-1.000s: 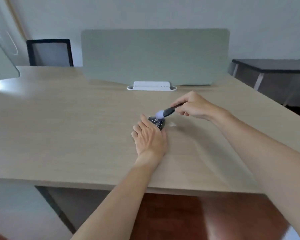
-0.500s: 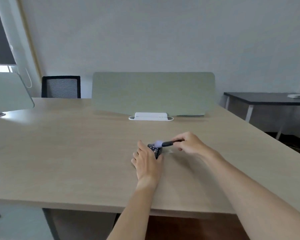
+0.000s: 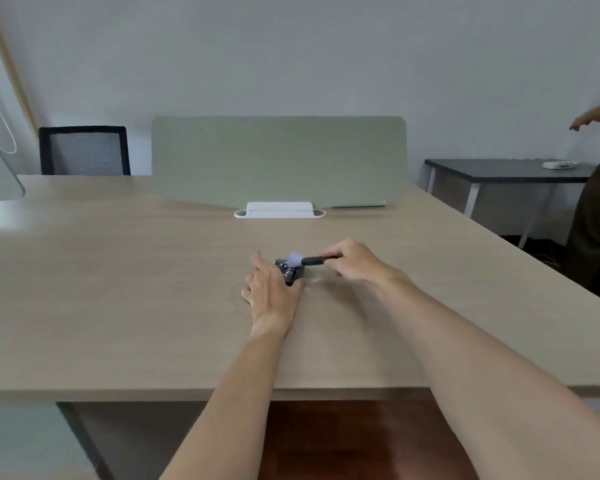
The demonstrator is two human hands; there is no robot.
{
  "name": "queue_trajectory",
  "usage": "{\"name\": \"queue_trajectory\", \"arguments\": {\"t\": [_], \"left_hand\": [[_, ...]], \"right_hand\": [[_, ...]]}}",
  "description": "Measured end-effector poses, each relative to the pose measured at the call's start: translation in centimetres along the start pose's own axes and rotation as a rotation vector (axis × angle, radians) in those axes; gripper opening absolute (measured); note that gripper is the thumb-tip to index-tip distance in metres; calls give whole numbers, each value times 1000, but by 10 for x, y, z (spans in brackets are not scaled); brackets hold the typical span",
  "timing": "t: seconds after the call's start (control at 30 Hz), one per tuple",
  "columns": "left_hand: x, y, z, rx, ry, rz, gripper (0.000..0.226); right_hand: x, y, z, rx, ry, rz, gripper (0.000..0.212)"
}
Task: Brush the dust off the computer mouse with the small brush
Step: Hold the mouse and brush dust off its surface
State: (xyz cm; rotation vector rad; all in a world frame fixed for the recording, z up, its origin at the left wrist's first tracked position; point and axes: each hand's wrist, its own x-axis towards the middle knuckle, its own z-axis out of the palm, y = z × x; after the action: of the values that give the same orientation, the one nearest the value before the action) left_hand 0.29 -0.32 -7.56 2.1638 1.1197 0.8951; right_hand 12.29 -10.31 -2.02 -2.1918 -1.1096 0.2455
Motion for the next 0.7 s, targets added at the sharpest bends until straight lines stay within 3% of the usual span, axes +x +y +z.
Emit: {"name": "queue_trajectory", "arguments": {"t": [0.13, 0.27, 0.43, 0.53, 0.7], "left_hand": [[5, -4, 0, -35, -25, -11, 104], [10, -9, 1, -85, -27, -20, 103], [9, -11, 3, -140, 15, -16, 113], [9, -11, 3, -112, 32, 6, 115], [7, -11, 3, -158, 52, -3, 110]], "right_hand": [[4, 3, -13, -61, 28, 16, 30], [9, -11, -10, 67, 71, -78, 24], [4, -10, -11, -88, -53, -121, 43], [6, -5, -22, -141, -32, -90, 40], [11, -26, -7, 8, 33, -174, 32]]}}
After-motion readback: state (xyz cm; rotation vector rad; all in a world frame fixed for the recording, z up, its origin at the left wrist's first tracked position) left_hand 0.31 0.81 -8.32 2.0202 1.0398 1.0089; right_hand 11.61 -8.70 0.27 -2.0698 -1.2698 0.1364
